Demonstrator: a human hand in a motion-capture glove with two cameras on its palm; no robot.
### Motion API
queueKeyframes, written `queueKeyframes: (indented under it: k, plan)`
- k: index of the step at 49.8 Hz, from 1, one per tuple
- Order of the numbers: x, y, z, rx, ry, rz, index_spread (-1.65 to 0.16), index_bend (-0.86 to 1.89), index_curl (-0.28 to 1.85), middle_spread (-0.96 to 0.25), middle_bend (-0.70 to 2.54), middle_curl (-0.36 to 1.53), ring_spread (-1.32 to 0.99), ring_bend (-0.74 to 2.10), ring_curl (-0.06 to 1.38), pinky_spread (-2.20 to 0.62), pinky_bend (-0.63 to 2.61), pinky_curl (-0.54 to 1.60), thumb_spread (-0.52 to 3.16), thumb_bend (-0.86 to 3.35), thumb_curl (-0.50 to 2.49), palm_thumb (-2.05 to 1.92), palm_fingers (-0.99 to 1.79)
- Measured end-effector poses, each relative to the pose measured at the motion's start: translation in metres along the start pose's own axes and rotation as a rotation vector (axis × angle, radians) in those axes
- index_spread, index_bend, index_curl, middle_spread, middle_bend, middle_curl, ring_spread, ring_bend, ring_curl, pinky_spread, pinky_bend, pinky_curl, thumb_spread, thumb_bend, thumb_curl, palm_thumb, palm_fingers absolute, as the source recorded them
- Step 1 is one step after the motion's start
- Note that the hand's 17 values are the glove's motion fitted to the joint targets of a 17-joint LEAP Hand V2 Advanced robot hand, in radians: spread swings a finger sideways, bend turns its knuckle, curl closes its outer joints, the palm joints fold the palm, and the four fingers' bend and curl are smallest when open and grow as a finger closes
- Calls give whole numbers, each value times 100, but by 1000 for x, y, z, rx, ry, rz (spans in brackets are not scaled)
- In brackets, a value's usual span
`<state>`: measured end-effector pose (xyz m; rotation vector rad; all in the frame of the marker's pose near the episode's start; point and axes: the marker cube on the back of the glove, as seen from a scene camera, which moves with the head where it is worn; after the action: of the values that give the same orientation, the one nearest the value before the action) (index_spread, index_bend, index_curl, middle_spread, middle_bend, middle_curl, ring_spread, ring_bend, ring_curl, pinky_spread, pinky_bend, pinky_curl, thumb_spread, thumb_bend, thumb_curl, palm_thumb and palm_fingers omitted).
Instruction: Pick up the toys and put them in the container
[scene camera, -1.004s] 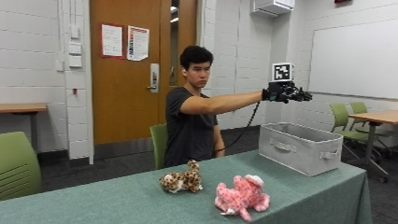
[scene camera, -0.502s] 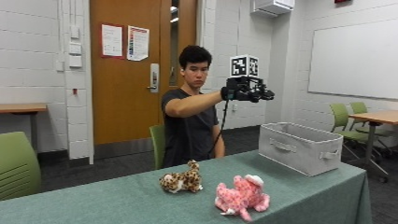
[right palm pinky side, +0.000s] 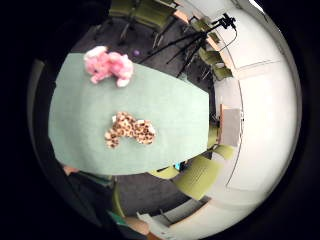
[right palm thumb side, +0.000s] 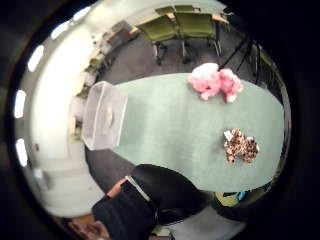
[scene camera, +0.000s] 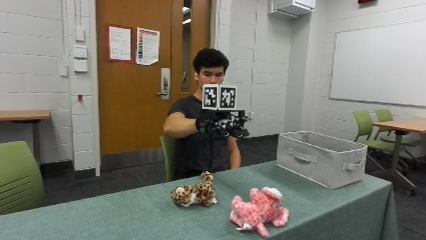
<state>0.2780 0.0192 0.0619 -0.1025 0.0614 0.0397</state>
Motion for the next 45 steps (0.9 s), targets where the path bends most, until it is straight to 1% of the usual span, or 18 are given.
queueKeyframes:
  k: [14, 25, 39, 45]
  plan:
    - [42, 13, 82, -105, -28, 57, -19, 26, 43, -6, 26, 43, -23, 23, 25, -5, 59, 30, 83, -11, 20, -15, -2]
    - [60, 19, 130, -159, -62, 93, -20, 22, 44, -6, 23, 42, -23, 17, 24, -5, 57, 30, 81, -12, 19, -15, -4]
    - [83, 32, 181, -248, -62, 132, -20, 19, 45, -6, 19, 42, -22, 14, 22, -4, 54, 32, 79, -12, 18, -16, -8]
    - [92, 40, 191, -253, -34, 148, -20, 19, 45, -7, 18, 41, -22, 13, 20, -4, 53, 32, 79, -11, 18, -15, -9]
